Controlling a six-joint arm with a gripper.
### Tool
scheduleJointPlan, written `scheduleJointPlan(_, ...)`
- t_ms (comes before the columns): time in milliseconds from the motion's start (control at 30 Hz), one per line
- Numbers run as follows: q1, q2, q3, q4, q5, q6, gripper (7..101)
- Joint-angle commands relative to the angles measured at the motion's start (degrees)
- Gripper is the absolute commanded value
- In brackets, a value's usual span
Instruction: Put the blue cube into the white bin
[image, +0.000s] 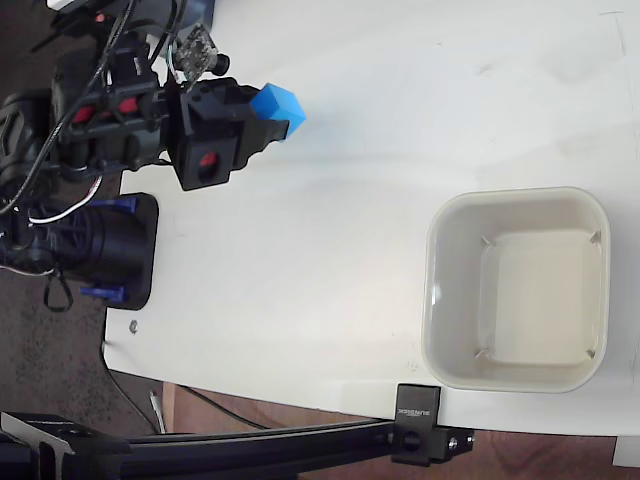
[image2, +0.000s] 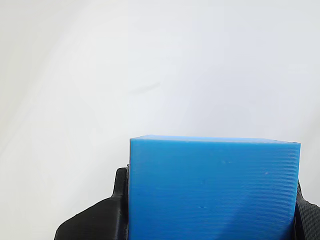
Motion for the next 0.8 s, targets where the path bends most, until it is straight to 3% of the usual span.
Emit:
scheduleJointPlan(33,7.21,-3.6,-14.15,1.14,-0.53,-1.32,51.3)
scheduleJointPlan(167,15.82,-9.4,-23.73,2.11,-1.93,-3.25,52.4)
scheduleJointPlan(267,20.21,-14.77,-29.36,-0.7,-3.6,-2.99,53.2)
scheduleJointPlan(567,25.14,-30.67,-43.77,-12.48,-4.04,0.18,54.8)
scheduleJointPlan(800,27.51,-42.8,-56.43,-13.27,-5.01,1.05,55.4)
